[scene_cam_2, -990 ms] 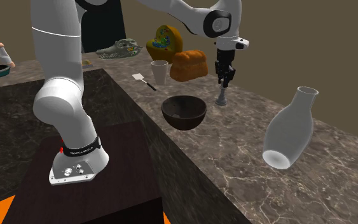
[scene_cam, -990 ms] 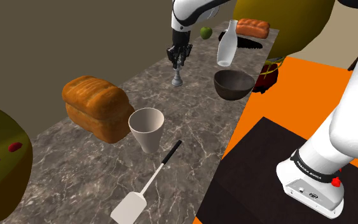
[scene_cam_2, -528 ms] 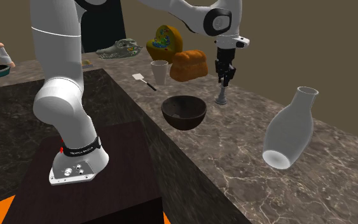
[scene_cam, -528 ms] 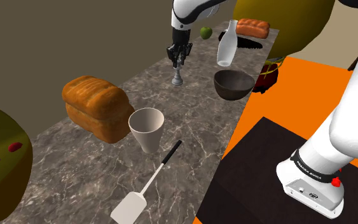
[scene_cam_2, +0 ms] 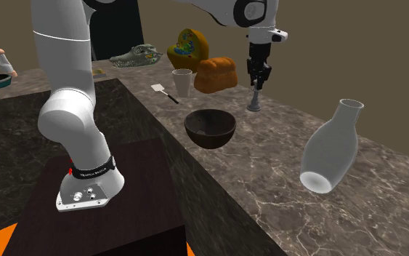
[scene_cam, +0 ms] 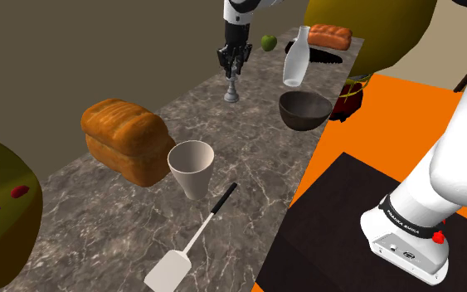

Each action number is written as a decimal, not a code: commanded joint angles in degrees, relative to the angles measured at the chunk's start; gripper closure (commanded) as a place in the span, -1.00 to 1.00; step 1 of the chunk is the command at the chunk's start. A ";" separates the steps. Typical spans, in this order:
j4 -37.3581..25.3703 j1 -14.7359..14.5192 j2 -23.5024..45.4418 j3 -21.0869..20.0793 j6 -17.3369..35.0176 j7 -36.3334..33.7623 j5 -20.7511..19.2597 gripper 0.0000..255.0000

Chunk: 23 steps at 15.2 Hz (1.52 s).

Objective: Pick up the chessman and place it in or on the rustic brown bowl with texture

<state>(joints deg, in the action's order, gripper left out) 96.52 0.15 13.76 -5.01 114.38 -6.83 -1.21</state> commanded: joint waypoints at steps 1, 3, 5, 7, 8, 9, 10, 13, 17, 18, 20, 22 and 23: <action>-1.28 -0.01 -0.27 -0.02 -1.57 0.00 0.03 1.00; -2.55 -0.02 -0.48 -0.03 -3.04 0.02 0.06 1.00; -3.88 -0.02 -0.63 -0.04 -4.53 0.03 0.08 1.00; -5.28 -0.03 -0.73 -0.05 -6.03 0.04 0.10 1.00; -6.01 -0.04 -0.76 -0.05 -6.79 0.05 0.10 1.00; -6.76 -0.05 -0.78 -0.06 -7.55 0.05 0.11 1.00; -7.52 -0.05 -0.79 -0.06 -8.32 0.06 0.11 1.00; -9.94 -0.08 -0.71 -0.07 -10.66 0.06 0.11 1.00; -13.47 -0.13 -0.39 -0.09 -13.87 0.06 0.08 1.00; -14.41 -0.15 -0.27 -0.10 -14.70 0.05 0.07 1.00; -16.38 -0.18 0.02 -0.11 -16.37 0.05 0.05 1.00; -18.46 -0.23 0.39 -0.12 -18.08 0.04 0.02 1.00; -18.63 -0.23 0.42 -0.12 -18.23 0.03 0.01 1.00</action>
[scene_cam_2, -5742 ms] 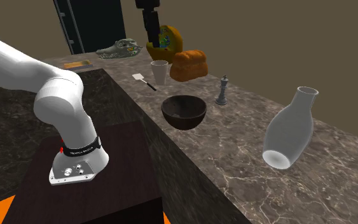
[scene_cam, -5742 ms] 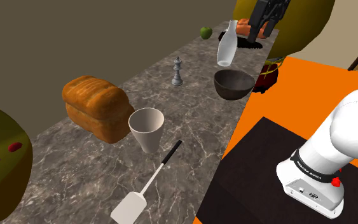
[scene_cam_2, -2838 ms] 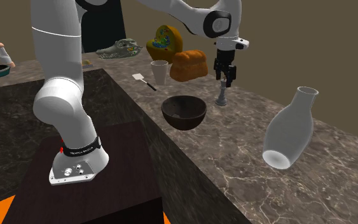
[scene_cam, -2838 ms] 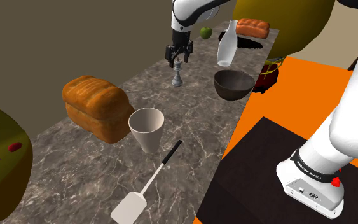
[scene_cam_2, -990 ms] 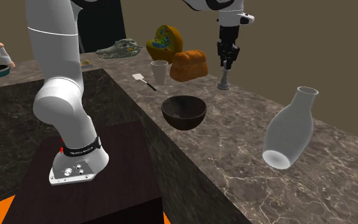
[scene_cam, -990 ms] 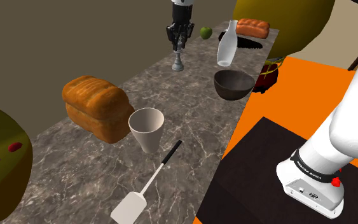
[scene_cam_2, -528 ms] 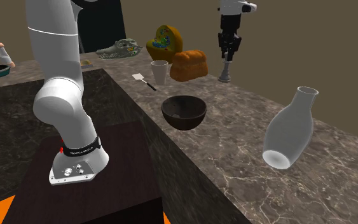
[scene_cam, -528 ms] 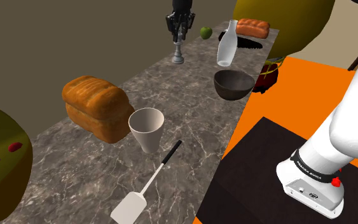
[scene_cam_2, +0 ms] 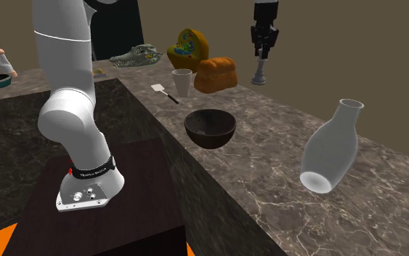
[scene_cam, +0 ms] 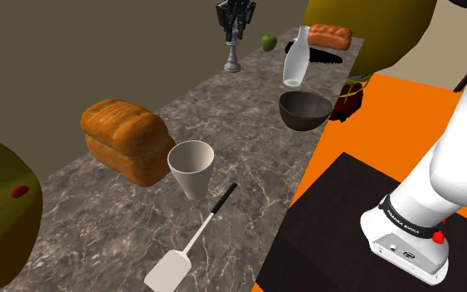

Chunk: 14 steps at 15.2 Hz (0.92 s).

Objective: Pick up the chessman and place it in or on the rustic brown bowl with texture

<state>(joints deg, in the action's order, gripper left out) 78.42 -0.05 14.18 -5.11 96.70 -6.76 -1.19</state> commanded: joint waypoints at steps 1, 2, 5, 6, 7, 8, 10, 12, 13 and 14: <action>2.78 0.41 -2.60 0.14 0.18 0.51 0.29 1.00; 5.89 0.83 -5.10 0.32 0.80 1.08 0.57 1.00; 14.17 1.93 -12.17 1.03 2.03 2.88 1.32 1.00; 16.63 2.26 -14.41 1.31 2.26 3.51 1.52 1.00; 18.98 2.56 -16.61 1.63 2.41 4.14 1.70 1.00; 21.21 2.85 -18.76 1.96 2.48 4.79 1.85 1.00; 25.37 3.40 -22.97 2.67 2.42 6.09 2.07 1.00; 29.15 3.91 -27.06 3.47 2.09 7.41 2.15 1.00; 30.91 4.15 -29.07 3.89 1.84 8.08 2.15 1.00; 32.59 4.40 -31.05 4.32 1.52 8.74 2.11 1.00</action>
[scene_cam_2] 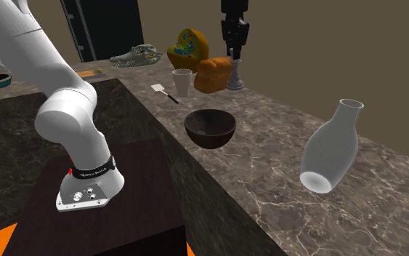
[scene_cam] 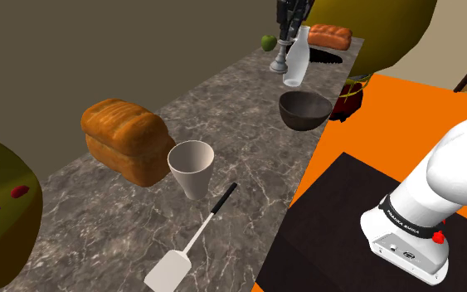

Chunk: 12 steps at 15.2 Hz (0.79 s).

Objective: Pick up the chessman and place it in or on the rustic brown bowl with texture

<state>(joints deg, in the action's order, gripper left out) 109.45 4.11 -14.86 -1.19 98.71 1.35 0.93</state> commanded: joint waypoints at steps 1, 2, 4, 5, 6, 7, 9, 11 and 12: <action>3.15 0.48 -3.97 0.85 -0.86 1.31 -0.08 1.00; 4.67 0.73 -5.90 1.32 -1.28 1.98 -0.19 1.00; 7.49 1.23 -9.72 2.29 -2.30 3.34 -0.51 1.00; 8.78 1.50 -11.59 2.79 -2.88 4.03 -0.71 1.00; 10.00 1.77 -13.44 3.30 -3.52 4.72 -0.95 1.00; 11.36 2.11 -15.61 3.92 -4.33 5.56 -1.28 1.00; 13.20 2.11 -15.97 3.94 -2.85 5.56 -1.31 1.00; 15.00 2.13 -16.27 3.96 -1.36 5.57 -1.33 1.00; 15.88 2.13 -16.41 3.97 -0.61 5.58 -1.34 1.00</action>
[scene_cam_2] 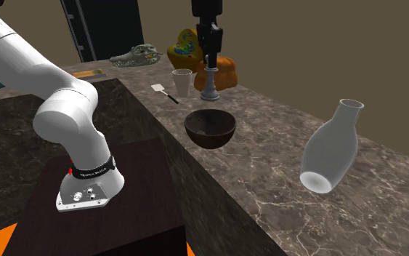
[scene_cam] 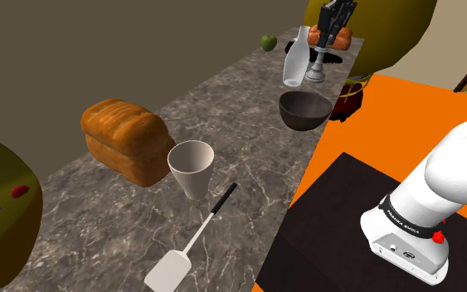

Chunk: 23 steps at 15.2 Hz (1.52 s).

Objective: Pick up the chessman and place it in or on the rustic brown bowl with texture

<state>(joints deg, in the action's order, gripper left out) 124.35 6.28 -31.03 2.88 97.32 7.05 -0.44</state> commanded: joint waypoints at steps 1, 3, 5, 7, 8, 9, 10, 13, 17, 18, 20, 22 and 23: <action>1.86 -0.03 -0.37 -0.09 1.52 -0.11 0.02 1.00; 3.58 -0.01 -0.58 -0.07 3.02 -0.10 0.00 1.00; 5.25 0.00 -0.75 -0.05 4.53 -0.09 -0.02 1.00; 6.88 0.02 -0.87 -0.03 6.04 -0.07 -0.03 1.00; 7.68 0.02 -0.91 -0.01 6.80 -0.06 -0.04 1.00; 8.47 0.03 -0.93 0.00 7.57 -0.06 -0.05 1.00; 9.25 0.04 -0.95 0.01 8.33 -0.05 -0.06 1.00; 11.54 0.05 -0.91 0.05 10.65 -0.02 -0.08 1.00; 13.43 0.07 -0.79 0.09 12.68 0.01 -0.10 1.00; 13.43 0.07 -0.78 0.09 12.68 0.01 -0.10 1.00; 13.43 0.07 -0.78 0.09 12.68 0.01 -0.10 1.00; 13.43 0.07 -0.78 0.09 12.68 0.01 -0.10 1.00; 13.43 0.07 -0.78 0.09 12.68 0.01 -0.10 1.00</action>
<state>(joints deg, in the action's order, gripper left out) 137.78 6.35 -31.81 2.96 109.99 7.05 -0.54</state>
